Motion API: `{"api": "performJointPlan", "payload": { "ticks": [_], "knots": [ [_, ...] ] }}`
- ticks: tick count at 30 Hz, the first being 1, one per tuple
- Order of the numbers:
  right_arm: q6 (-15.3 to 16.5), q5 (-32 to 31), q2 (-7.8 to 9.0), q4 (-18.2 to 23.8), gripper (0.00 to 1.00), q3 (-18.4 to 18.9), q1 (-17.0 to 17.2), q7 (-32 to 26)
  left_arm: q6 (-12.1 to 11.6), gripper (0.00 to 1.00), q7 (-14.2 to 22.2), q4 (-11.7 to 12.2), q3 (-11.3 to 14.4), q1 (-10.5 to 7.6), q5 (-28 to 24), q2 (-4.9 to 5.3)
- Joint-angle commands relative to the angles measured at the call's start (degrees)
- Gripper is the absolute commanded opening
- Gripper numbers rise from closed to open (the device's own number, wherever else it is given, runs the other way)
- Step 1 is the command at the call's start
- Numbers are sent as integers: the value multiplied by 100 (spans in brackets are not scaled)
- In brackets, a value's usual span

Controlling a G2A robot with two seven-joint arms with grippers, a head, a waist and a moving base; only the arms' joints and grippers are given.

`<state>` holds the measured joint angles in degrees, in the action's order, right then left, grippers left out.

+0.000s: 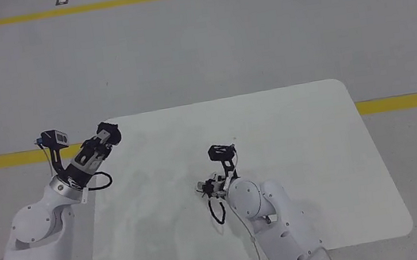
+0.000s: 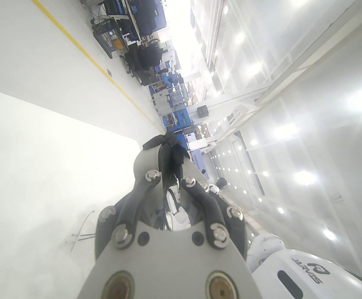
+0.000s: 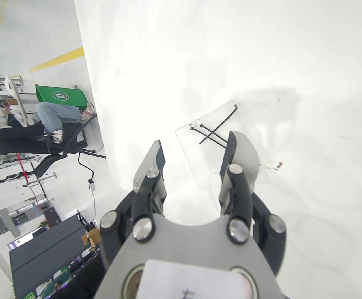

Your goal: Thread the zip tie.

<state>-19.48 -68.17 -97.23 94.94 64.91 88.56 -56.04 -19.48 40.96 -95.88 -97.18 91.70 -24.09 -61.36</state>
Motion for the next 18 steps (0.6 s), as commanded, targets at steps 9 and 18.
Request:
{"api": "performJointPlan", "payload": {
  "ticks": [9,18],
  "knots": [
    [0,61,-50,-490,37,22,-182,136,0,0,0,0,0,0,0,0],
    [0,-223,-96,-756,36,13,-350,127,0,0,0,0,0,0,0,0]
  ]
}}
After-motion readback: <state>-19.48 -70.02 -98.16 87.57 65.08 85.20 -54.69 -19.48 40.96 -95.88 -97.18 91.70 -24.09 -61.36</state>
